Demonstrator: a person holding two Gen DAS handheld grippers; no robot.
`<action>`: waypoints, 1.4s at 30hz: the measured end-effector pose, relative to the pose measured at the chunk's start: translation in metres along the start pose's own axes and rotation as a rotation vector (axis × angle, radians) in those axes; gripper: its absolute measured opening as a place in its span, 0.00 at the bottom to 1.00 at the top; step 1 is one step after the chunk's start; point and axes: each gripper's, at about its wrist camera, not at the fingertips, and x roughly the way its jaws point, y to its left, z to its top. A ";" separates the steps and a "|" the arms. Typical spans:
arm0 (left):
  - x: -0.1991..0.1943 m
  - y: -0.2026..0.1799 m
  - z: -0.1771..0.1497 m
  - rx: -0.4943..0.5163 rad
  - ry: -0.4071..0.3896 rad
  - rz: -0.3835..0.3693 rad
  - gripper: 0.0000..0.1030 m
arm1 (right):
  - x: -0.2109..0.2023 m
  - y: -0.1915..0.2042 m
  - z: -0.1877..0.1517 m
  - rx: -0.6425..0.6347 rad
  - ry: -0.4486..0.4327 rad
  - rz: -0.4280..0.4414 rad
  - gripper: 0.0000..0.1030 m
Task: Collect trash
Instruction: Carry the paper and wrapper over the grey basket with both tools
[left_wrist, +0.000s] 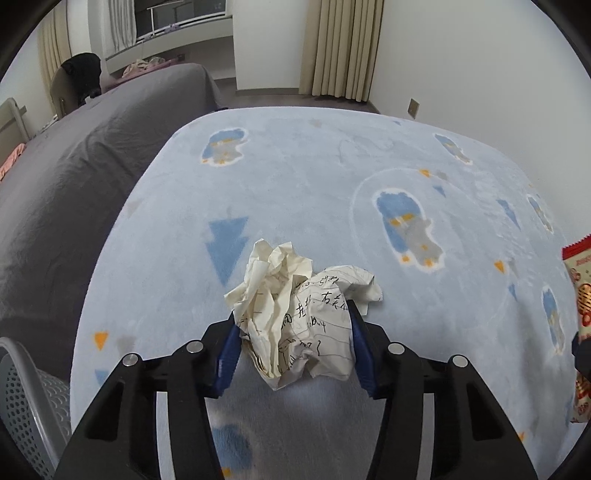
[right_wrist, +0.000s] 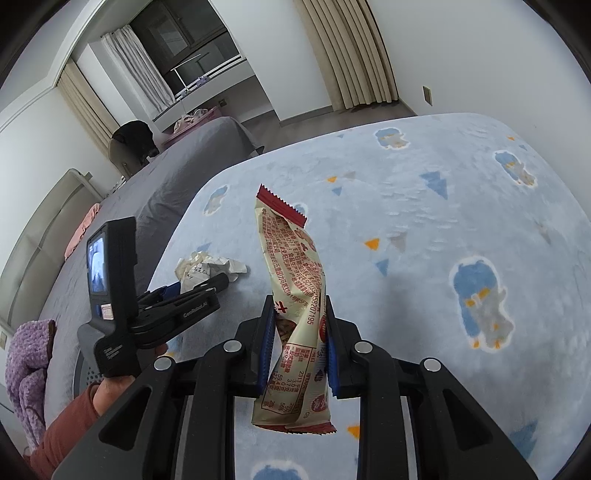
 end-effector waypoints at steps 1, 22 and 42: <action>-0.005 0.000 -0.002 -0.002 -0.006 0.001 0.49 | 0.000 0.001 0.000 -0.003 0.000 -0.003 0.22; -0.154 0.040 -0.088 -0.045 -0.151 0.077 0.49 | -0.018 0.034 -0.032 -0.137 -0.020 -0.042 0.23; -0.220 0.192 -0.182 -0.273 -0.139 0.332 0.49 | -0.001 0.194 -0.121 -0.362 0.106 0.096 0.23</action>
